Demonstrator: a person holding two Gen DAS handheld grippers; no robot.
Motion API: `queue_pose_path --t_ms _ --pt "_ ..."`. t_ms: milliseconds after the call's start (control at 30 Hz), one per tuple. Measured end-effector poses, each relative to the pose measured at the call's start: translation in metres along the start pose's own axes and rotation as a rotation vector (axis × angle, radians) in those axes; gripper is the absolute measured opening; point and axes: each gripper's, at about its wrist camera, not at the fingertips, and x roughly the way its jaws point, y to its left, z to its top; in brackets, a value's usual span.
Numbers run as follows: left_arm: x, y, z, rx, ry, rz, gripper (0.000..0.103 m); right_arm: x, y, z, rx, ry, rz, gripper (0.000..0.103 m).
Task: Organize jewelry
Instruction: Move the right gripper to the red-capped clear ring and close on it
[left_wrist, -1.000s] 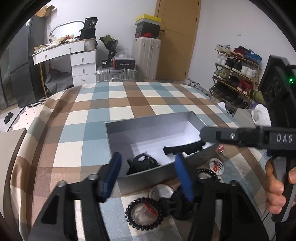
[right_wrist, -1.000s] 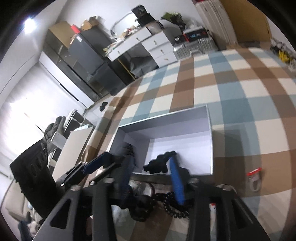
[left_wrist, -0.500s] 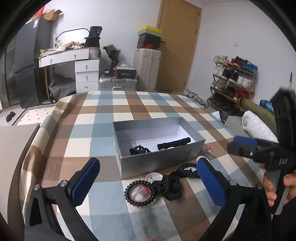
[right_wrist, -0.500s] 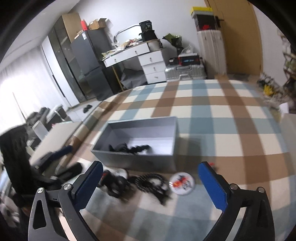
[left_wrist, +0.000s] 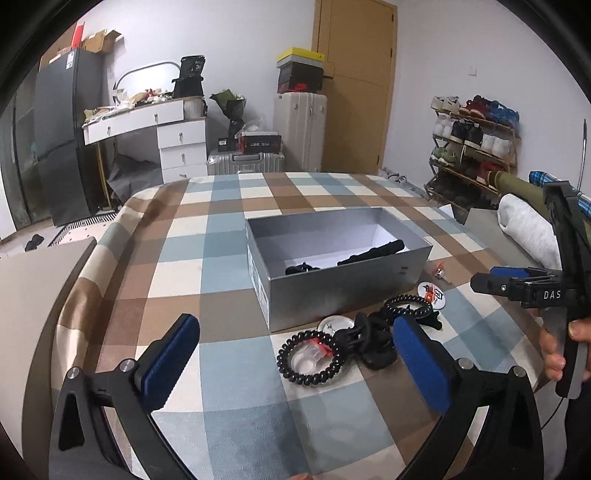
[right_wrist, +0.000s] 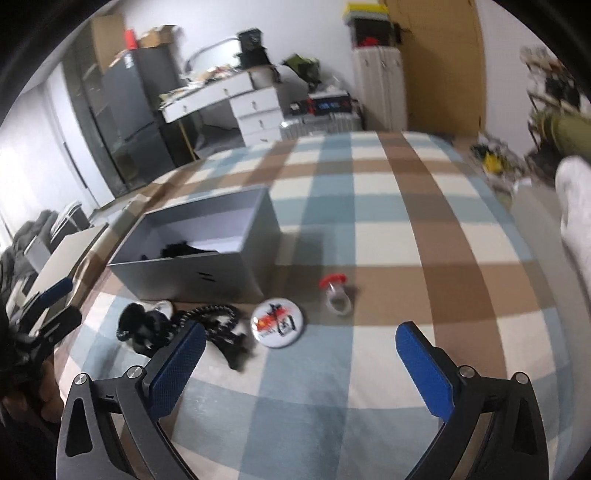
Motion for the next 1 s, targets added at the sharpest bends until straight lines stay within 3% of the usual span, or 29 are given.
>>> queue_pose_path --t_ms 100,233,600,700,1000 --pt "0.006 0.005 -0.003 -0.041 0.027 -0.015 0.102 0.003 -0.003 -0.001 0.0 0.01 -0.036 0.103" --pt "0.01 0.003 -0.007 -0.04 0.047 -0.005 0.102 0.007 -0.006 0.003 -0.005 0.022 -0.02 0.089" --pt "0.006 0.0 -0.008 -0.013 0.039 0.014 0.102 0.023 -0.002 0.009 -0.053 0.052 -0.03 0.075" --pt "0.006 0.004 -0.007 -0.029 0.048 0.007 0.102 0.032 -0.006 0.011 -0.033 0.067 -0.041 0.066" --pt "0.007 0.011 -0.005 -0.054 0.054 0.009 0.102 0.051 -0.01 0.017 -0.037 0.085 -0.107 0.054"
